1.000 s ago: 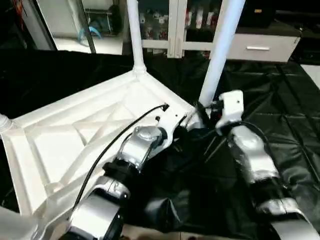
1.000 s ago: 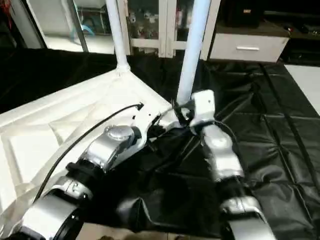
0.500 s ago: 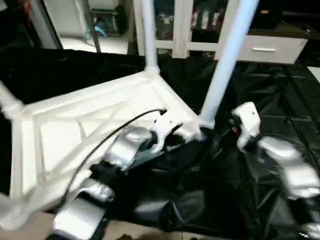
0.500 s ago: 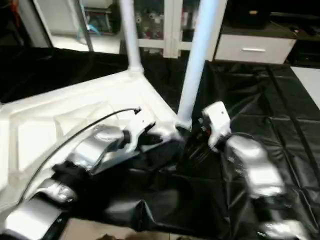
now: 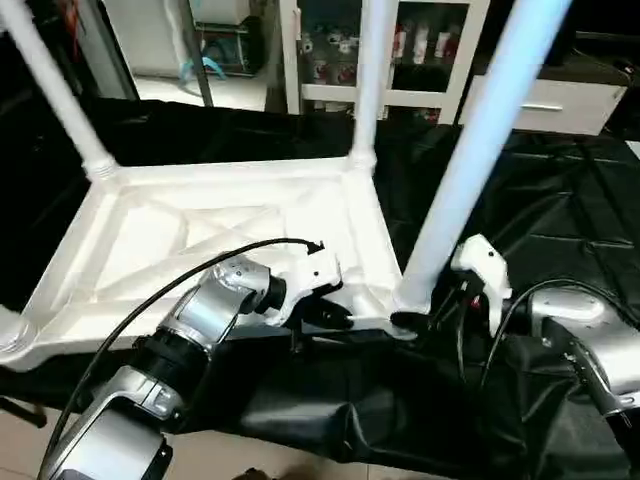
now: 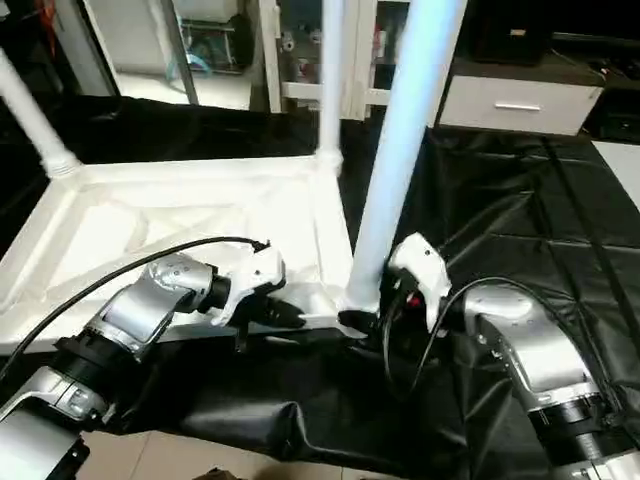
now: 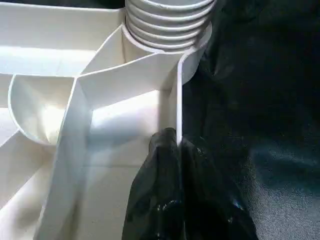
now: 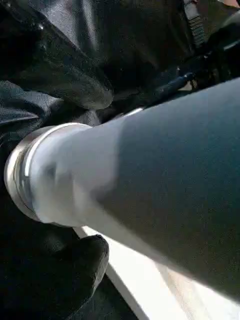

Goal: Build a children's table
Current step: Insert table leg to table base, then rotate leg to tighten

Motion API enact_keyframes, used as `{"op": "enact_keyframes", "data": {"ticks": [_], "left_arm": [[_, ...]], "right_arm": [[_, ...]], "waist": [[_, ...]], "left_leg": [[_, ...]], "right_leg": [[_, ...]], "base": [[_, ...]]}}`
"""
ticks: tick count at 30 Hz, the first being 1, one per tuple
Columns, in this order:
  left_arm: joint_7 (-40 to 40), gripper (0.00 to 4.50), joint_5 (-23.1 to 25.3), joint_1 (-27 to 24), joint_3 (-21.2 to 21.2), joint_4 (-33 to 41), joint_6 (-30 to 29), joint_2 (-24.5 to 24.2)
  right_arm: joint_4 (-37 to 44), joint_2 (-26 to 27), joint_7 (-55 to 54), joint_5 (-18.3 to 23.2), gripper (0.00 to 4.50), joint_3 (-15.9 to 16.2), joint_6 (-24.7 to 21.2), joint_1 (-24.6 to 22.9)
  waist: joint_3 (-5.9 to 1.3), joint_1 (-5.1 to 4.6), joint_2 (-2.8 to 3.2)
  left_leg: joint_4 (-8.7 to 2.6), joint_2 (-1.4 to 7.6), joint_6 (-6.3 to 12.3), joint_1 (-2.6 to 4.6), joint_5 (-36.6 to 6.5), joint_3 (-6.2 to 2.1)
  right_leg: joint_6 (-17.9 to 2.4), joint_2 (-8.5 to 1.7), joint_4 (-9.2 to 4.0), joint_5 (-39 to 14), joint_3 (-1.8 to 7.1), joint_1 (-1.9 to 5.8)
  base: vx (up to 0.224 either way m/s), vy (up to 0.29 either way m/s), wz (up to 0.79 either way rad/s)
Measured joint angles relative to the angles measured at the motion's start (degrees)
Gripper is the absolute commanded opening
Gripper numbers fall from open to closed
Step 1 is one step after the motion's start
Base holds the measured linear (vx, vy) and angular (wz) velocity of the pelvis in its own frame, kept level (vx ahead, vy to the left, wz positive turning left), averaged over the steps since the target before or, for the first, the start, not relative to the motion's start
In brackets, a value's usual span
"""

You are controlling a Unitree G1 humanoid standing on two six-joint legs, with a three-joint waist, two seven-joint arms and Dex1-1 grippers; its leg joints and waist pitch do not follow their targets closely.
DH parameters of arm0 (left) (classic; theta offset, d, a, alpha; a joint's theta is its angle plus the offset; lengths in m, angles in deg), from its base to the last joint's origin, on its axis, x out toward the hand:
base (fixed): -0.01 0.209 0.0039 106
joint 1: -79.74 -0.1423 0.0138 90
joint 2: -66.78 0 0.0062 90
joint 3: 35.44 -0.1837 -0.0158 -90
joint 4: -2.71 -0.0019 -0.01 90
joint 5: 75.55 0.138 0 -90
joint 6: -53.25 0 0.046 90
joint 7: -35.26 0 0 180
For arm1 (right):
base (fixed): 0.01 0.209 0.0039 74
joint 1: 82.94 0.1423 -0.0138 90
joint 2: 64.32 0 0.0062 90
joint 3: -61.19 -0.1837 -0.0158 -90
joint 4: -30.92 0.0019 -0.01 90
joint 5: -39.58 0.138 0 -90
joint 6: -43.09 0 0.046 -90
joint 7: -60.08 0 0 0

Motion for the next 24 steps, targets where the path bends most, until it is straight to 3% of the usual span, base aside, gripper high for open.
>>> {"op": "enact_keyframes", "data": {"ticks": [5,24], "left_arm": [[1.3,0.0,-0.3,-0.2,-0.1,0.6,0.0,-0.9],[1.3,0.0,-0.4,-0.5,-0.3,1.2,-0.2,-1.5]], "right_arm": [[-0.3,-0.8,2.3,-1.3,4.46,1.3,0.0,0.3],[-4.1,1.0,3.1,-2.9,2.82,2.1,1.9,1.5]], "waist": [[-0.01,0.08,0.02],[-0.01,0.04,0.02]], "left_leg": [[-0.01,0.05,0.0,-0.02,0.0,0.0],[0.04,0.05,-0.01,0.01,0.0,0.0]], "right_leg": [[0.0,0.03,0.05,0.0,-0.04,-0.06],[0.0,0.03,0.11,0.0,-0.03,-0.04]], "base": [[0.0,0.0,0.0],[0.0,0.0,0.0]]}}
